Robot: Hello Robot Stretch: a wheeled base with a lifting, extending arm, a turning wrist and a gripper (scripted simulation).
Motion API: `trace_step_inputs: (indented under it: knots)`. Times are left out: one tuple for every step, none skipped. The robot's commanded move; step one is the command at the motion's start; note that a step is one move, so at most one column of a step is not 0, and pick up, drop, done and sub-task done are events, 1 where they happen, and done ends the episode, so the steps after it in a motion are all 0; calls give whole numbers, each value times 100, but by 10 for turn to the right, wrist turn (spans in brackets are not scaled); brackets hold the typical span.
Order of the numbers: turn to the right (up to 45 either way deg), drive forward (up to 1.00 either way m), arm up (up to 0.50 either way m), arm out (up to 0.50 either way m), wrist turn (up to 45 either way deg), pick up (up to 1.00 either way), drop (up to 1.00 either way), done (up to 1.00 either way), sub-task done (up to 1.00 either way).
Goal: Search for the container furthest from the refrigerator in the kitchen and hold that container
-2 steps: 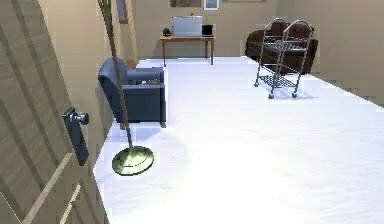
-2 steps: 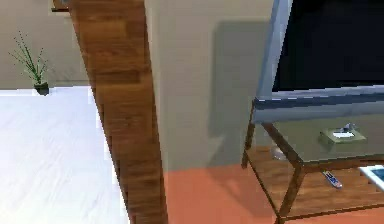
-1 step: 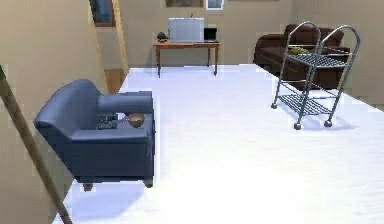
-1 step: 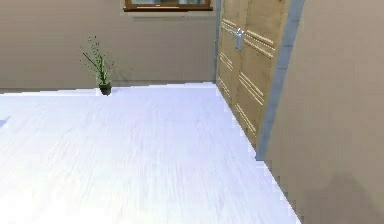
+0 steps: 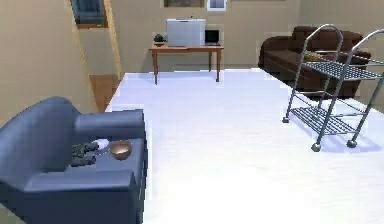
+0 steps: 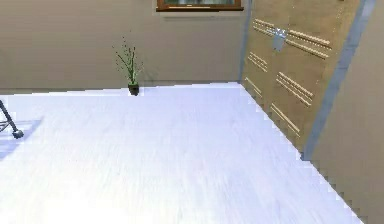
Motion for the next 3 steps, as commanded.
trace_step_inputs:
  knots:
    - [0,100,0,0,0,0,0,0,0]
    - [0,100,0,0,0,0,0,0,0]
    - [-450,0,0,0,0,0,0,0,0]
